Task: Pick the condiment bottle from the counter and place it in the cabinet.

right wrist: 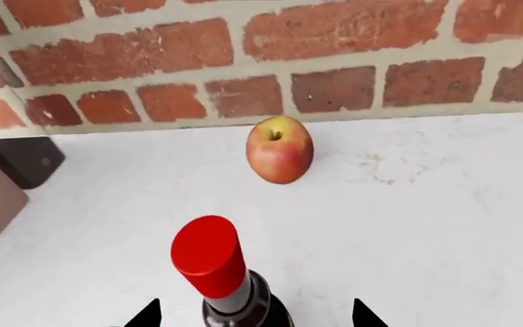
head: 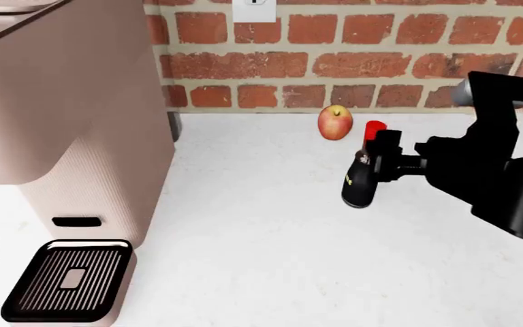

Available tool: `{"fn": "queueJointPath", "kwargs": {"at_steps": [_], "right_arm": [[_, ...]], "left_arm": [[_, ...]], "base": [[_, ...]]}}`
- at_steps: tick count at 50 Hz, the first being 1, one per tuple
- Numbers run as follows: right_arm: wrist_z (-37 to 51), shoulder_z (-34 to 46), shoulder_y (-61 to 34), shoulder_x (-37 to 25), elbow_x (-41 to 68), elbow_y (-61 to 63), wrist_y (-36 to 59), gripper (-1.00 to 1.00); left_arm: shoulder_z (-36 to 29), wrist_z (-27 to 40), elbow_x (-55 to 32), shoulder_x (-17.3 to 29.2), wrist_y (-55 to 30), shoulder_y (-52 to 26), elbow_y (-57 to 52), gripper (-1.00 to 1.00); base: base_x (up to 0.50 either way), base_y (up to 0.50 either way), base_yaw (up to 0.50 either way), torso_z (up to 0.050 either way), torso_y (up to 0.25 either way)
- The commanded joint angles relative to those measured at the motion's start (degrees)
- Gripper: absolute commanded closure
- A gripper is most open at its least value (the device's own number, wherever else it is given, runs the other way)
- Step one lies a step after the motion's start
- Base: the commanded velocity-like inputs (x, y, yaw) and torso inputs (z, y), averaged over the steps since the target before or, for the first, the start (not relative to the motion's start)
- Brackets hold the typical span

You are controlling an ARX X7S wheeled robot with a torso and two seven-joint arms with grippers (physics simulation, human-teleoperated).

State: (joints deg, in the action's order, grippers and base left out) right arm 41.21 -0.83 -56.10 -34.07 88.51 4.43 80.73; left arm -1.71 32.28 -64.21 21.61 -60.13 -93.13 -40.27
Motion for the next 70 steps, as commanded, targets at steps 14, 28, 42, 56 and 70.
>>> {"fn": "queueJointPath", "kwargs": {"at_steps": [14,28,42,56,70], "right_arm": [[-8.49,3.60,7.79,-0.28,-9.32,3.96,-7.91,-1.00],[-13.29,7.15,8.21,0.66,-15.04,2.25,-11.81,-1.00],[-16.42,9.94,6.81,1.96,-18.80,-0.63,-14.67,-1.00],[-20.44,13.52,5.51,3.38,-23.45,-4.25,-18.18,-1.00],[-23.25,15.92,4.21,4.12,-26.37,-7.10,-20.48,-1.00]], "left_arm": [[-2.05,-0.86,1.65,0.31,1.22,1.12,0.81,-1.00],[-2.46,-1.27,2.26,1.20,1.82,1.77,0.92,-1.00],[-2.77,-1.78,2.88,2.28,2.35,2.17,1.19,-1.00],[-2.97,-1.92,3.01,3.29,2.43,2.05,1.37,-1.00],[-3.70,-2.62,4.06,3.91,3.19,2.49,1.96,-1.00]], "base": [[0.00,0.00,0.00,0.014,0.015],[0.00,0.00,0.00,0.014,0.015],[0.00,0.00,0.00,0.014,0.015],[0.00,0.00,0.00,0.014,0.015],[0.00,0.00,0.00,0.013,0.015]]}}
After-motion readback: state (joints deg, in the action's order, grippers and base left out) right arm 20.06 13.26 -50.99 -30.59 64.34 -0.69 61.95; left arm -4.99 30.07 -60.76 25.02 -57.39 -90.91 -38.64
